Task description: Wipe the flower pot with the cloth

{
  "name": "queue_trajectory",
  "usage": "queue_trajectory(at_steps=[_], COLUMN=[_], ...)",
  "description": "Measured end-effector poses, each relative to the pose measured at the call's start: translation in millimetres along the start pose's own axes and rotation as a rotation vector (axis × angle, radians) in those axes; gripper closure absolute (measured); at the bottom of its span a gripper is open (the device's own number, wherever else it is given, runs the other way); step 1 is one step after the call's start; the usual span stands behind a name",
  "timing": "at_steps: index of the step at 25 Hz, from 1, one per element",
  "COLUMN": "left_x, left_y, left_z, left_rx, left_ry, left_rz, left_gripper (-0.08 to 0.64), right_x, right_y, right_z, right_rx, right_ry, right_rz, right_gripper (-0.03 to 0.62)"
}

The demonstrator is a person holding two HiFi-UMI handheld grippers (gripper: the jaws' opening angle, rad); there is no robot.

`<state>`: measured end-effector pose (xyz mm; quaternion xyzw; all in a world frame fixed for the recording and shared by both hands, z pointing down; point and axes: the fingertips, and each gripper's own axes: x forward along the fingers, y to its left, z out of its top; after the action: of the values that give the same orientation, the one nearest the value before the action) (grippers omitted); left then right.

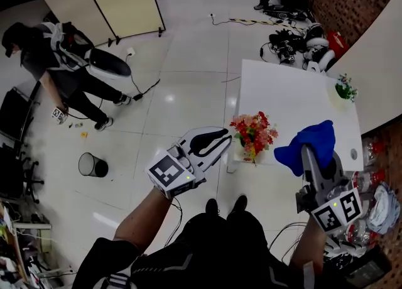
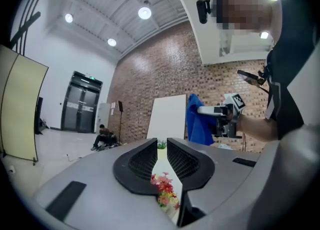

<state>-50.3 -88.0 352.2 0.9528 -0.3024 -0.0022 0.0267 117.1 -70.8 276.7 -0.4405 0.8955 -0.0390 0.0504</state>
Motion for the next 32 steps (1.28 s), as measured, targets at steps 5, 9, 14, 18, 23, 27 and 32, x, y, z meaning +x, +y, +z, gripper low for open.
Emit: queue_trajectory(at_steps=[5,9,14,18,23,27,32], left_x=[16.6,33.6,45.2,47.7,62.0,83.3,101.7], left_y=[21.0,24.3,36.3,45.8,50.6,46.5,43.9], left_z=[-21.2,-39.4,-61.0,-121.8,-192.5,-233.3,-278.3], left_rx=[-0.028,-0.018,-0.028,-0.017,0.006,-0.014,0.026], left_ry=[-0.004,0.024,0.033,0.166,0.246,0.27,0.304], left_rz=[0.015,0.003,-0.038,-0.099,-0.213,-0.316,-0.399], left_gripper=[0.463,0.411,0.232,0.167,0.028,-0.009,-0.009], right_x=[21.8,28.9,34.8,45.1,57.1,65.1,76.8], right_y=[-16.2,-36.7,-57.8,-62.6,-62.9,-64.2,-61.8], right_z=[-8.9,-7.7,-6.9,-25.9,-42.9,-56.1,-70.3], right_rx=[0.011,0.015,0.002,0.051,0.023,0.032,0.077], right_ry=[0.024,0.024,0.032,0.065,0.11,0.135,0.172], right_rz=[0.059,0.097,0.154,0.141,0.111,0.068,-0.018], right_gripper=[0.502,0.502,0.502,0.502,0.502,0.502,0.502])
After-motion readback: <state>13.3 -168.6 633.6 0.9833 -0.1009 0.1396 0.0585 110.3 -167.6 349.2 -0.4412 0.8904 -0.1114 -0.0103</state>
